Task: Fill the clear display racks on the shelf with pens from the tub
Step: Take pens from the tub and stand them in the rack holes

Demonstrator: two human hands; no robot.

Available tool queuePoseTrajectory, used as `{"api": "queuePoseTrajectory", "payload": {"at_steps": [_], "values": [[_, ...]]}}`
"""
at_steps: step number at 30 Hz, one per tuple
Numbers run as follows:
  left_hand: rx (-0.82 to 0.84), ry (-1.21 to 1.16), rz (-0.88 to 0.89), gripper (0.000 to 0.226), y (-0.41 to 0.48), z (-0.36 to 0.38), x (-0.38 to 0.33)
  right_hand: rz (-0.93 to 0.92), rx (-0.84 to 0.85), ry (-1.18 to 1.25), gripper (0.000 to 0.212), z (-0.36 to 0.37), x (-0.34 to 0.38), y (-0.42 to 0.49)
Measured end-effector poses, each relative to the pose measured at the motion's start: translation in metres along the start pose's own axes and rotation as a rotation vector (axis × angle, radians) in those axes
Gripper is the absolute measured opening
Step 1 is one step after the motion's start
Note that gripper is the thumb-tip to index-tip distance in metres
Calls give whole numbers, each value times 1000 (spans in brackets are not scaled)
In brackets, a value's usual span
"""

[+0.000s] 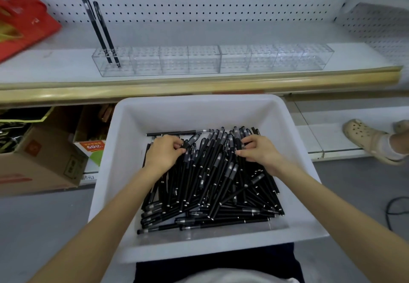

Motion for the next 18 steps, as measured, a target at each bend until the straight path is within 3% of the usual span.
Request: {"api": "queuePoseTrajectory", "payload": {"at_steps": [5, 10, 14, 18], "values": [[28, 29, 4, 27, 4, 1, 0, 24, -58, 75, 43, 6, -2, -1], [-37, 344, 163, 14, 0, -4, -14, 50, -85, 128, 44, 3, -8, 3], [-67, 457, 171, 18, -2, -2, -22, 66, -98, 204, 45, -3, -14, 3], [-92, 469, 135, 18, -6, 0, -25, 69, -118, 264, 24, -6, -14, 0]]}}
Point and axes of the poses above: each hand's wrist, its own y-axis towards the middle knuckle, its own z-axis out of the palm, x = y × z, the point moved 4 cm from there along y, towards the middle knuckle, and after that the axes turned 2 degrees about -x, right-handed, at the moved point
